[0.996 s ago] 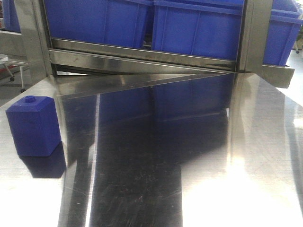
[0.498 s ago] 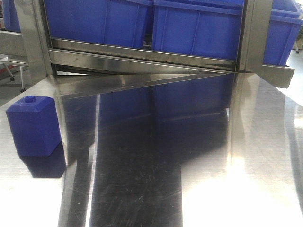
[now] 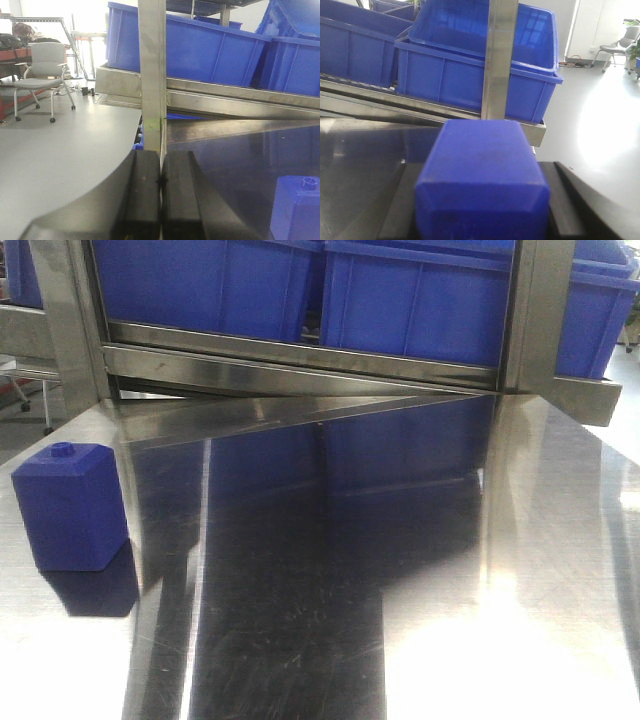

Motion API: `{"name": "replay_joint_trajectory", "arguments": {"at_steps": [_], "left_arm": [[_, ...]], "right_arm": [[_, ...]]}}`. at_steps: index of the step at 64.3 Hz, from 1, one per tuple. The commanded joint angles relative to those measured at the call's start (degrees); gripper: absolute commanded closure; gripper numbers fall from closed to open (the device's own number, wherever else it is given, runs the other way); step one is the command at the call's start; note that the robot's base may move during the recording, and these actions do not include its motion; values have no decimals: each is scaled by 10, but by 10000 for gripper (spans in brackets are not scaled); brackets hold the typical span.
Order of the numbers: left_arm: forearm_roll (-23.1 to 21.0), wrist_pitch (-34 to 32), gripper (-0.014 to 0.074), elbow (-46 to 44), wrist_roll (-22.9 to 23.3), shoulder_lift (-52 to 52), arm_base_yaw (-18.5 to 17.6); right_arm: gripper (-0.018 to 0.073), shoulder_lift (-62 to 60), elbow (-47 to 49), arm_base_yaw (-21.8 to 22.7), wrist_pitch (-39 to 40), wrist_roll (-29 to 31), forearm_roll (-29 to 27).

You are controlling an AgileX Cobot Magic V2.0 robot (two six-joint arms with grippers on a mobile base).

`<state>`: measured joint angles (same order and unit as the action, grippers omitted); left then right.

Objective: Pick and sort blue part to right shelf

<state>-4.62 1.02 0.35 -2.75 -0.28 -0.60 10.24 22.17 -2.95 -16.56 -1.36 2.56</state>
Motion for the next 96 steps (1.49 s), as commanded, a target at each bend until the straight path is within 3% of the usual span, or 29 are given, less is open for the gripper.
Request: {"name": "replay_joint_trajectory", "arguments": {"at_steps": [1,11,25,33,39,43,48,55,66,83,96], "left_arm": [[-1,-10,464,-23,5,1,1],[25,91,464,-99,5,42,0],[27,92,463,-174,5,134,0],[46,88,447,-198,5,181,-18],[51,87,344,-215,5,218,-53],[51,87,195,-230,17,249,-84],[65,90,-4,-252,65,296,-120],[73,123,-85,-288,126,358,-150],[110,227,-85,-375,214,469,-185],[112,451,-85,-552,355,669,-207],[113,602,-85,-662,368,784,-222]], "right_arm": [[148,6,17,3,53,3,8],[148,6,17,3,53,3,8],[148,6,17,3,53,3,8],[148,6,17,3,53,3,8],[148,6,17,3,53,3,8],[148,6,17,3,53,3,8],[148,6,17,3,53,3,8],[148,6,17,3,53,3,8],[148,6,17,3,53,3,8],[148,6,17,3,53,3,8],[148,6,17,3,53,3,8]]}}
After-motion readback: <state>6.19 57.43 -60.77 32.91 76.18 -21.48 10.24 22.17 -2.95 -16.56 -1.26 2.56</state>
